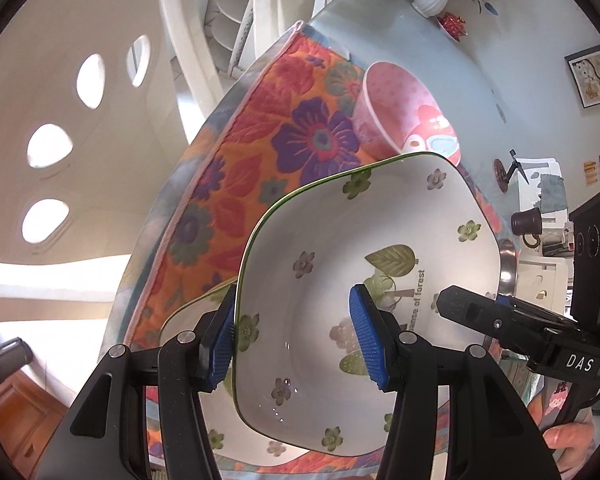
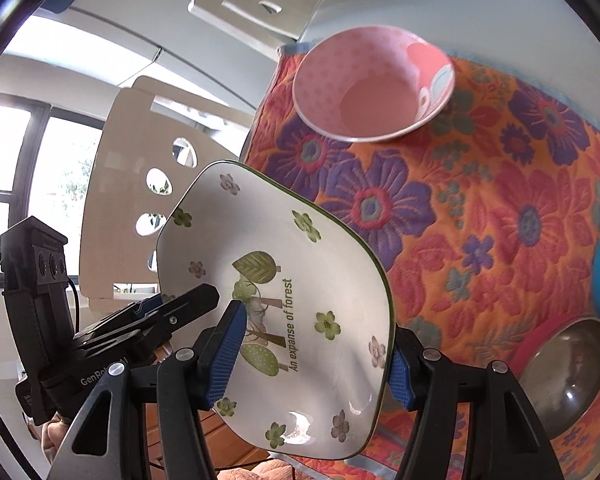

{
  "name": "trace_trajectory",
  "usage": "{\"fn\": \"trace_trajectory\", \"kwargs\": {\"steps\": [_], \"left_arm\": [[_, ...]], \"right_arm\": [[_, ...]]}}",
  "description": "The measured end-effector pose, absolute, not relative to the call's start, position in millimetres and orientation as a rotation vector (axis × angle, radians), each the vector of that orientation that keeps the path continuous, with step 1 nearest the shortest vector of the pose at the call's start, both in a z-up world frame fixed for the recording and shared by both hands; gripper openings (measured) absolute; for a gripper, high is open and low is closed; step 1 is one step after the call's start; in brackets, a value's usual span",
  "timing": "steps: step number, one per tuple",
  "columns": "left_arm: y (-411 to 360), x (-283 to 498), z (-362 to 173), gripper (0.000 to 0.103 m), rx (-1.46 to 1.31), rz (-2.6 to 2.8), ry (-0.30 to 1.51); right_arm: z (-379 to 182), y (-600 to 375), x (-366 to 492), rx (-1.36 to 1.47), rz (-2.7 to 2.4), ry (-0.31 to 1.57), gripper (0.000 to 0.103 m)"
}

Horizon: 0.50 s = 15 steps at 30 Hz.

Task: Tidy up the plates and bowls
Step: 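Carry the forest-print plate with the right gripper over the plate stack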

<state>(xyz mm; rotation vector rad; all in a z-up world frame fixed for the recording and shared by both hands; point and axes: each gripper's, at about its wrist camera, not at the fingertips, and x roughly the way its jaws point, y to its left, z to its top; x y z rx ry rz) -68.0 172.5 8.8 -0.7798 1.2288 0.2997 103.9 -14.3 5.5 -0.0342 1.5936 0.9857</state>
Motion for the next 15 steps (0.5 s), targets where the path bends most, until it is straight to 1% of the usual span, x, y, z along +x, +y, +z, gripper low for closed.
{"fn": "trace_trajectory", "kwargs": {"steps": [15], "left_arm": [[176, -104, -19, 0.049, -0.81, 0.326, 1.268]], "right_arm": [[-23, 4, 69, -0.097, 0.99, 1.663, 0.062]]}}
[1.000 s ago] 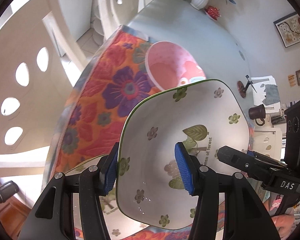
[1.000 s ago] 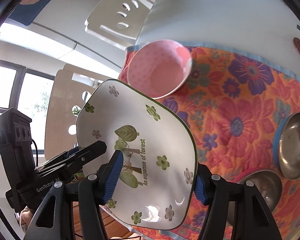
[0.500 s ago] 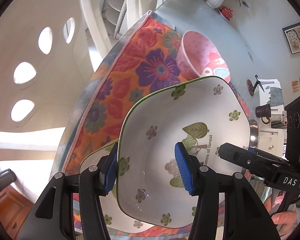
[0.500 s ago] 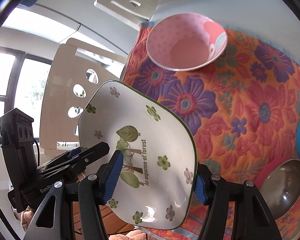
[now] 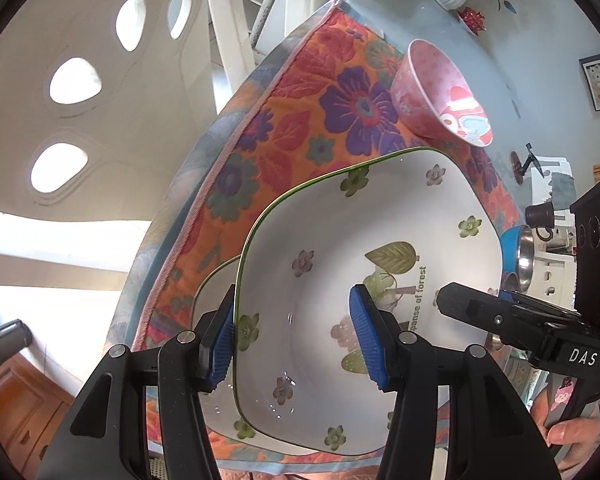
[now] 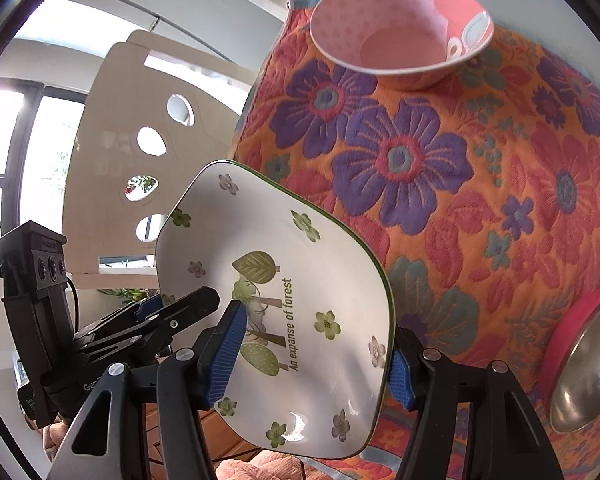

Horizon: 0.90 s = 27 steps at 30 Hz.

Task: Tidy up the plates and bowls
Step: 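Carry the forest-print plate with the right gripper over the plate stack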

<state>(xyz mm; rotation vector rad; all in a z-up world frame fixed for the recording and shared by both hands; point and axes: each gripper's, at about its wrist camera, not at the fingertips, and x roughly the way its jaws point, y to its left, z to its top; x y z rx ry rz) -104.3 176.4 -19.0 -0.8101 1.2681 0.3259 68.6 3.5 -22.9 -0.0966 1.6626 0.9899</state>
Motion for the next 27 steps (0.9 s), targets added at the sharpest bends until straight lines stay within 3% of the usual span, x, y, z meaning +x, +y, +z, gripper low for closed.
{"fn": "trace_trajectory", "kwargs": {"steps": [27], "left_arm": [[168, -129, -46, 0.05, -0.855, 0.33, 1.323]], "right_arm": [[-52, 37, 32, -0.267, 0.918, 1.673, 0.063]]}}
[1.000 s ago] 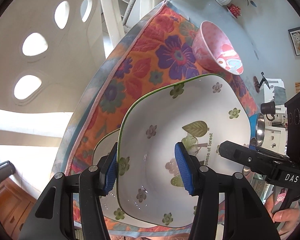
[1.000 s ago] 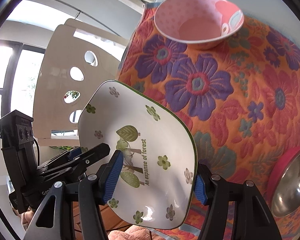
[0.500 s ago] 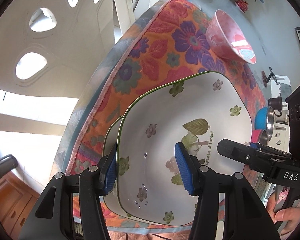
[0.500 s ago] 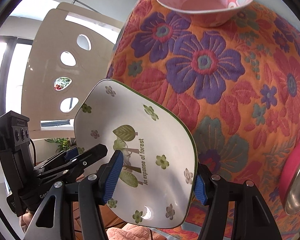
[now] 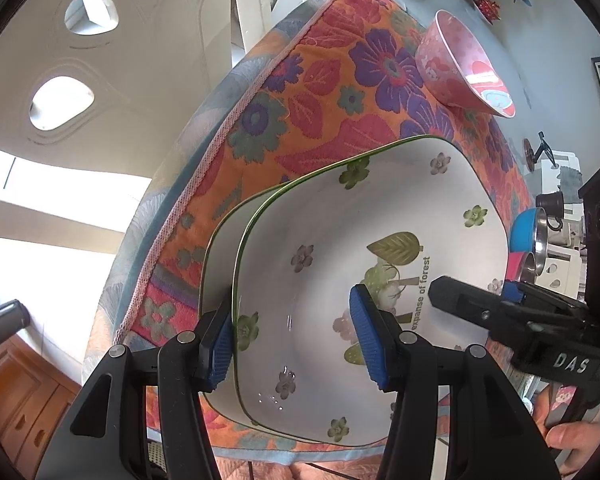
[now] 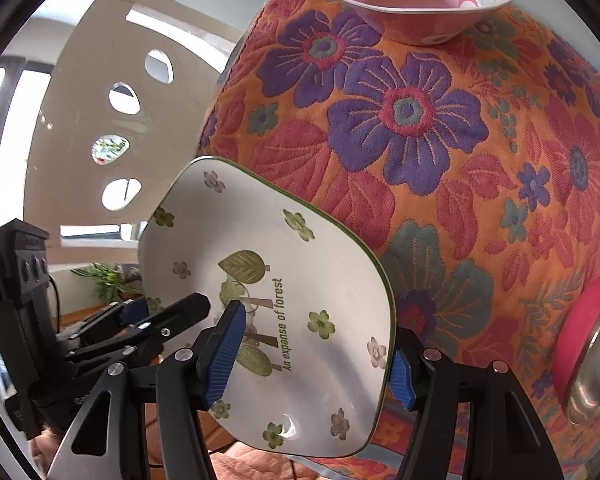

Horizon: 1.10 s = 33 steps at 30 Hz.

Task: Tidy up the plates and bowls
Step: 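Carry the forest-print plate with the right gripper over the plate stack, then lower the forest-print plate onto the stack and open the right gripper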

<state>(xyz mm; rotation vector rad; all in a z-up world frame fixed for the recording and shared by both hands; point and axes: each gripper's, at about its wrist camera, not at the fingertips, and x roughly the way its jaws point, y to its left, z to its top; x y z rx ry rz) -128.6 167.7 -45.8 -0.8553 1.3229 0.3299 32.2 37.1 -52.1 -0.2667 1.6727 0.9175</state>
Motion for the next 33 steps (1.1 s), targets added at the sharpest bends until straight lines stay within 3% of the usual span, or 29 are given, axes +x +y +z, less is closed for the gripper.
{"fn": "trace_trajectory", "kwargs": {"steps": [15, 33], "left_arm": [[168, -128, -43, 0.051, -0.859, 0.363, 1.32], [168, -126, -27, 0.052, -0.777, 0.422, 1.359]], "right_arm": [[-73, 40, 24, -0.272, 0.861, 1.709, 0.064], [-45, 14, 43, -0.187, 0.898, 1.662, 0.064]]}}
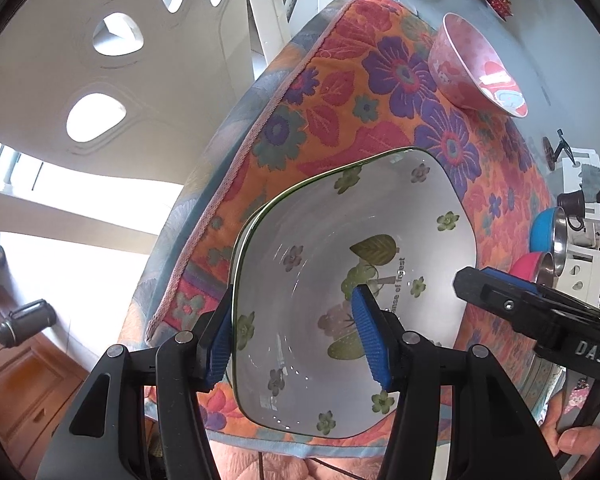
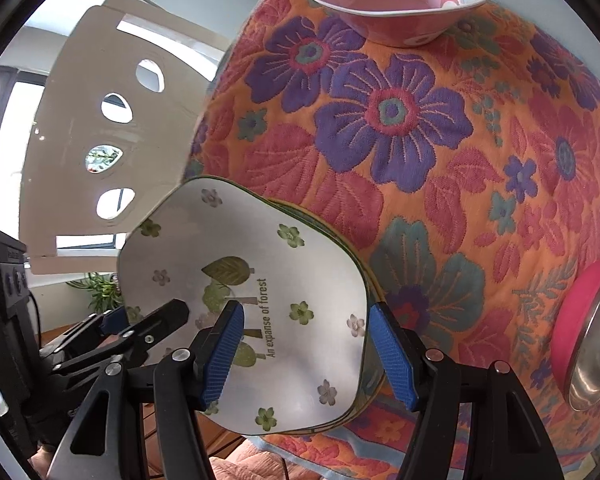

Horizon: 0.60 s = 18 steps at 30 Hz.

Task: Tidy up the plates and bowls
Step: 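Lower the forest-print plate onto the stack and open the right gripper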

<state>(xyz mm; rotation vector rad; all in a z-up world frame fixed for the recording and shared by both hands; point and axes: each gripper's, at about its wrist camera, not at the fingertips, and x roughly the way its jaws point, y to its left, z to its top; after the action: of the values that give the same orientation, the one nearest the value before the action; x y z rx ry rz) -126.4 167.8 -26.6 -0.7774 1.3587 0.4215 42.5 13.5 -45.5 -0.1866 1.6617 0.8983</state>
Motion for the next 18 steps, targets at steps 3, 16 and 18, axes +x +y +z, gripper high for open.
{"fn": "trace_trajectory", "kwargs": {"steps": [3, 16, 18], "left_arm": [[167, -128, -24, 0.052, -0.753, 0.447, 1.367], [156, -110, 8, 0.054, -0.706, 0.483, 1.324], [151, -105, 7, 0.054, -0.71, 0.483, 1.331]], "right_arm": [[-39, 13, 43, -0.195, 0.907, 1.647, 0.064], [-21, 2, 49, -0.164, 0.941, 1.638, 0.064], [-20, -2, 52, -0.161, 0.943, 1.634, 0.064]]}}
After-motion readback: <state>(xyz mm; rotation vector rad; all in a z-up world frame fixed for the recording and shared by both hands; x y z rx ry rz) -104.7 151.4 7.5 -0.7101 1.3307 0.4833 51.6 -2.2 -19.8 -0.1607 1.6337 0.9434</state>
